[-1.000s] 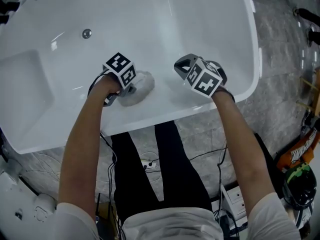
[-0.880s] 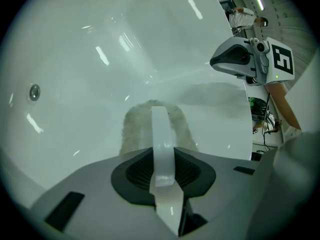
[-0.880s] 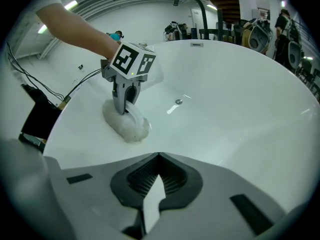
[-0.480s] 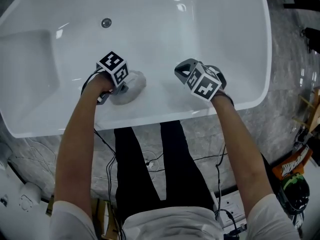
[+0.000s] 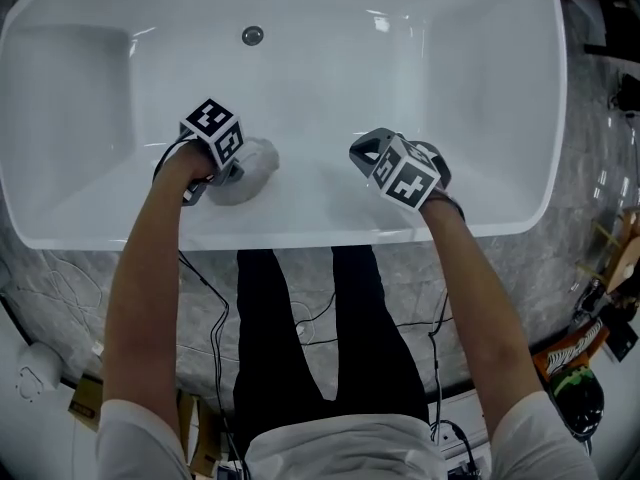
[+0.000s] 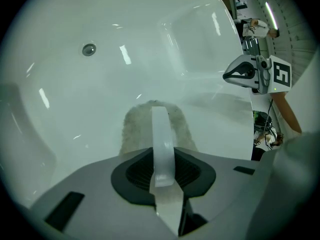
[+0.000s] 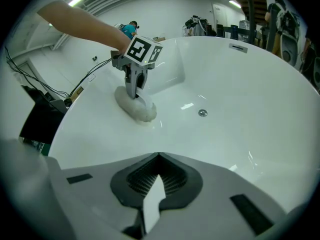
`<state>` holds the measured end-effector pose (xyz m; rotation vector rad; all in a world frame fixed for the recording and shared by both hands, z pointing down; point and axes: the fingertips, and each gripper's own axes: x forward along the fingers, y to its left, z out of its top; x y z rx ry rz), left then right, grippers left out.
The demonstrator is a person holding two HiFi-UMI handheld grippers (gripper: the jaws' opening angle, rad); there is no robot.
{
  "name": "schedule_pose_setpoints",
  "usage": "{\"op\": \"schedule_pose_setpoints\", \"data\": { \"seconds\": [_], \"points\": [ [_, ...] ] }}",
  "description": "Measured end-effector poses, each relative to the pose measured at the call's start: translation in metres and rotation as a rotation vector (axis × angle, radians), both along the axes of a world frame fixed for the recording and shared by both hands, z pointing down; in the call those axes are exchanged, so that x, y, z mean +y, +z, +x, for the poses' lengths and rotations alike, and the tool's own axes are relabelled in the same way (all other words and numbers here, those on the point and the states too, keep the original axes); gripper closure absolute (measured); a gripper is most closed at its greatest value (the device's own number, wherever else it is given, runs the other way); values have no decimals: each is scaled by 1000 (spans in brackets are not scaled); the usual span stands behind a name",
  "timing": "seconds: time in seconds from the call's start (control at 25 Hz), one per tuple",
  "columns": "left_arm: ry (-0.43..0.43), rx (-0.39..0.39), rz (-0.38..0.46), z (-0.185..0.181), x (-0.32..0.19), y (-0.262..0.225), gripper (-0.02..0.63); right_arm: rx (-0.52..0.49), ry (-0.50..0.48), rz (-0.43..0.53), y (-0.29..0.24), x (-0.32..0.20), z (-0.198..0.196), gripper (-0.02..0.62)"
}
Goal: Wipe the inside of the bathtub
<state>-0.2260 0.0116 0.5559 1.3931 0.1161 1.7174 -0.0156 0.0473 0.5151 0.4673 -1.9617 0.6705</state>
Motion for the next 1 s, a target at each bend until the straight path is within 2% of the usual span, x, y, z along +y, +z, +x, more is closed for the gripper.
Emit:
{"op": "schedule_pose_setpoints", "data": {
  "seconds": [0.32, 0.64, 1.0],
  "points": [
    [6, -32, -1, -60, -25, 7, 509, 3, -48, -12, 7, -20, -44, 592],
    [-3, -72, 26, -149, -54, 2, 509, 9, -102, -16, 5, -38, -109, 592],
    [7, -121, 51, -223, -90, 12, 509, -12, -132, -27, 19, -61, -163, 592]
  ]
}}
